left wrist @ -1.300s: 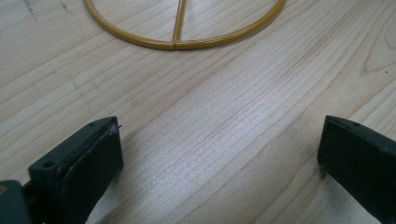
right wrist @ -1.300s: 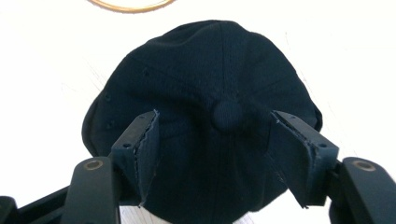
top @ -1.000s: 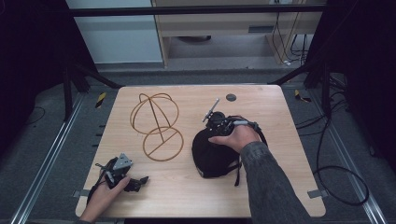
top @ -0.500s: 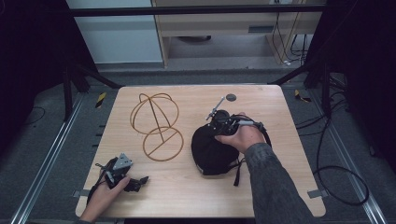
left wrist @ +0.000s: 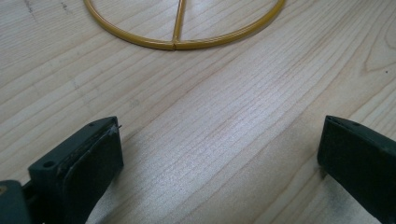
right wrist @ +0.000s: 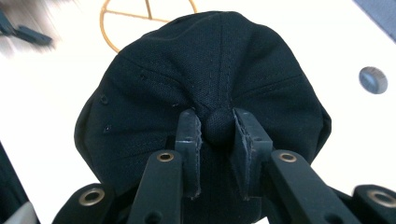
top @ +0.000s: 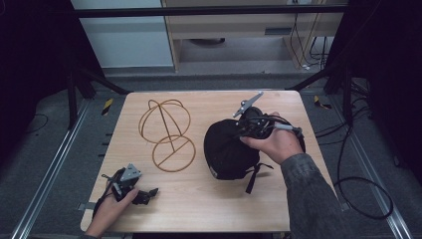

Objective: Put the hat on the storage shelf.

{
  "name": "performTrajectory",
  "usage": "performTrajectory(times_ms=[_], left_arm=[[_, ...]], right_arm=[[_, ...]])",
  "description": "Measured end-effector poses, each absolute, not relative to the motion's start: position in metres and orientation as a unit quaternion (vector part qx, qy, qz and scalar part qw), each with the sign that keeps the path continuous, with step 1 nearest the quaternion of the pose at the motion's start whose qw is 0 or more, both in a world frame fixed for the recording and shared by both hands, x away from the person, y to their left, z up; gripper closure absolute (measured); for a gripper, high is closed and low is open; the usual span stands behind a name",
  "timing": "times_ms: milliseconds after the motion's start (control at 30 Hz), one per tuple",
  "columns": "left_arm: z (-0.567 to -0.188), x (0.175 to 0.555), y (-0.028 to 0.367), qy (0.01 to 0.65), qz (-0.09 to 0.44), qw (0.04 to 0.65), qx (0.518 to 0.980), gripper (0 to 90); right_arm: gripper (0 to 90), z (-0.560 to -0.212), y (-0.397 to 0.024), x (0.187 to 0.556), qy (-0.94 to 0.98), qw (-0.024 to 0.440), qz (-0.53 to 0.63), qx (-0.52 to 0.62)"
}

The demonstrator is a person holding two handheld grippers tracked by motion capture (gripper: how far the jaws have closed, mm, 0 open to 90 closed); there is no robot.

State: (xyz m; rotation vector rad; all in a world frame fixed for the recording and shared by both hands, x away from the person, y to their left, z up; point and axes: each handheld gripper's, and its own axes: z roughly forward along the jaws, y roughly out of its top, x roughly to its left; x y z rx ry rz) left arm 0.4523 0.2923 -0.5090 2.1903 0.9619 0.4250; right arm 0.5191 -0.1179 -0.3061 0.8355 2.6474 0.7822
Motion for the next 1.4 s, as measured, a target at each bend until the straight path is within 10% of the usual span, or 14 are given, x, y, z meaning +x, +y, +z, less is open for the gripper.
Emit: performTrajectory(times_ms=[1400], left_arm=[[-0.509,0.452,0.293,0.371,0.164,0.348,0.845,0.0]], right_arm=[[73.8,-0.198,-0.107,0.488,0.861,0.213,0.378,0.265]])
